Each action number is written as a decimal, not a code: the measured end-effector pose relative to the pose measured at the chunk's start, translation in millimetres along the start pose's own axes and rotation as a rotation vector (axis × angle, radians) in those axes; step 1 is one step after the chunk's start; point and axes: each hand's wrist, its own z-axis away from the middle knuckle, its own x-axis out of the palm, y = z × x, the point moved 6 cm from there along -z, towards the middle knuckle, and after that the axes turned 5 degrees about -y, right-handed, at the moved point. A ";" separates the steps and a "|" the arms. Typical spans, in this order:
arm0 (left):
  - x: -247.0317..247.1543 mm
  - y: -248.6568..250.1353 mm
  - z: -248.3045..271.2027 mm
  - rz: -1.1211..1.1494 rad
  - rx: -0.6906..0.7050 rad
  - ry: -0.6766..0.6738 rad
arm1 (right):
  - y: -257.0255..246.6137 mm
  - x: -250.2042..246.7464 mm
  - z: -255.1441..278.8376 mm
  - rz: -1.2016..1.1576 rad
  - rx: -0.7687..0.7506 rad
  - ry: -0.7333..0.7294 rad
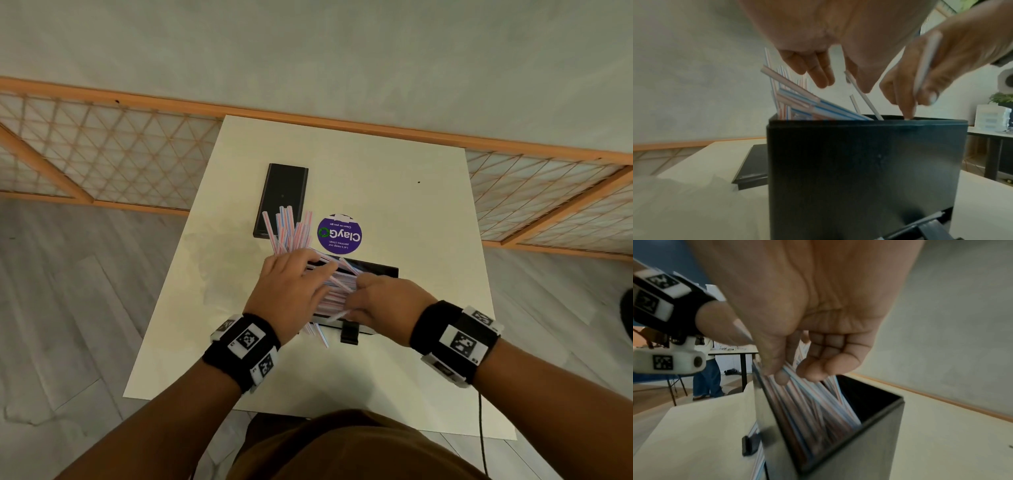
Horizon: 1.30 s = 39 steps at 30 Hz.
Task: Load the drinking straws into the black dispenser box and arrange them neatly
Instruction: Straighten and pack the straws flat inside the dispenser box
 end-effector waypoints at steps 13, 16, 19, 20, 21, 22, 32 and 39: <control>-49.1 -56.6 -3.0 0.196 -0.136 0.019 | -21.4 -17.3 -30.3 0.015 0.106 -0.030; -47.1 -54.2 -0.1 0.207 -0.108 -0.027 | -19.8 -27.4 -27.6 -0.071 0.169 0.023; -38.8 -46.2 4.5 0.243 -0.126 -0.057 | -3.2 -43.9 -16.7 -0.122 0.266 0.142; -34.7 -44.2 6.2 0.257 -0.146 -0.074 | 3.9 -47.6 -15.3 -0.149 0.292 0.187; -30.7 -42.0 7.1 0.269 -0.162 -0.096 | 10.7 -50.3 -16.0 -0.172 0.314 0.223; -26.6 -39.2 8.1 0.285 -0.170 -0.120 | 15.8 -51.1 -19.5 -0.184 0.325 0.240; 11.4 -26.7 24.5 0.300 -0.153 -0.173 | 11.4 -19.6 -66.7 -0.057 0.302 0.156; 23.0 -28.0 23.5 0.265 -0.097 -0.087 | -6.7 -29.3 -72.4 -0.038 0.218 0.212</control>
